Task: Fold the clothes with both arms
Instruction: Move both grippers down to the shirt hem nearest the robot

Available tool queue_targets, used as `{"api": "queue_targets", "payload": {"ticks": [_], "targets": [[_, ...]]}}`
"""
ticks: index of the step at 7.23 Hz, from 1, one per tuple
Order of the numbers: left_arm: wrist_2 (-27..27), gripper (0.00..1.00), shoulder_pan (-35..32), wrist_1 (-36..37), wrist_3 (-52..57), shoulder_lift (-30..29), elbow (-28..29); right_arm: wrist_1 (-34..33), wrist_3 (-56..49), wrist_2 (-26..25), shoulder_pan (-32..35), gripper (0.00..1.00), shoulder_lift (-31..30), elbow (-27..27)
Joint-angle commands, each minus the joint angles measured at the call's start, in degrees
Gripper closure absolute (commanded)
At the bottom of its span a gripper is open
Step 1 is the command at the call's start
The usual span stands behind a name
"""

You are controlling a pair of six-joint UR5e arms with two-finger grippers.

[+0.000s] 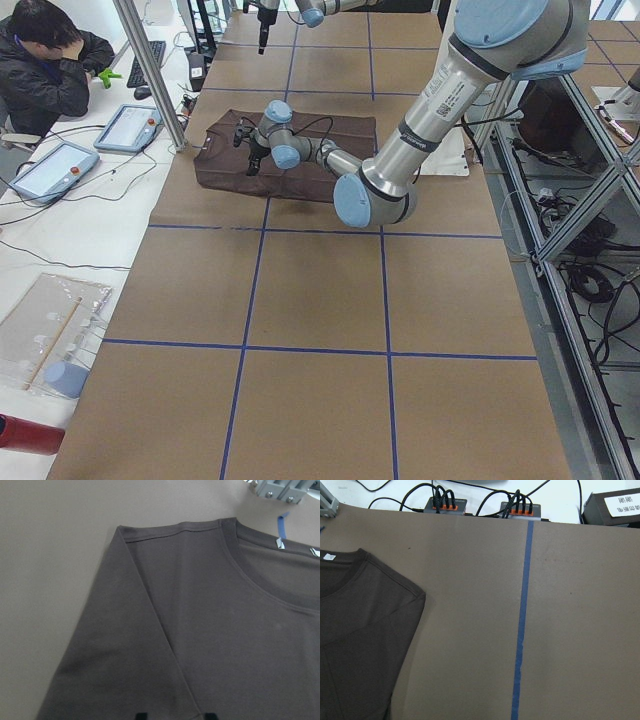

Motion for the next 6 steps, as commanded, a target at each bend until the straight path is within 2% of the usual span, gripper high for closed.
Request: {"api": "queue_targets", "payload": {"ticks": [1, 3, 5, 6], "targets": [[-0.5, 0.0, -0.2, 4.7, 3.8, 5.6, -11.1, -0.2, 10.6, -6.0, -5.8, 0.0, -0.2, 5.2], [-3.8, 0.0, 0.4, 6.6, 3.9, 14.7, -25.3, -0.6, 25.7, -14.0, -17.9, 0.0, -3.7, 15.4], [-0.8, 0.0, 7.7, 6.3, 2.6, 23.6, -36.3, -0.7, 38.0, -26.5, -33.2, 0.0, -11.4, 27.3], [-0.3, 0.0, 11.0, 6.1, -2.5, 28.2, -40.3, -0.7, 42.7, -34.1, -41.0, 0.0, -14.7, 29.8]]}}
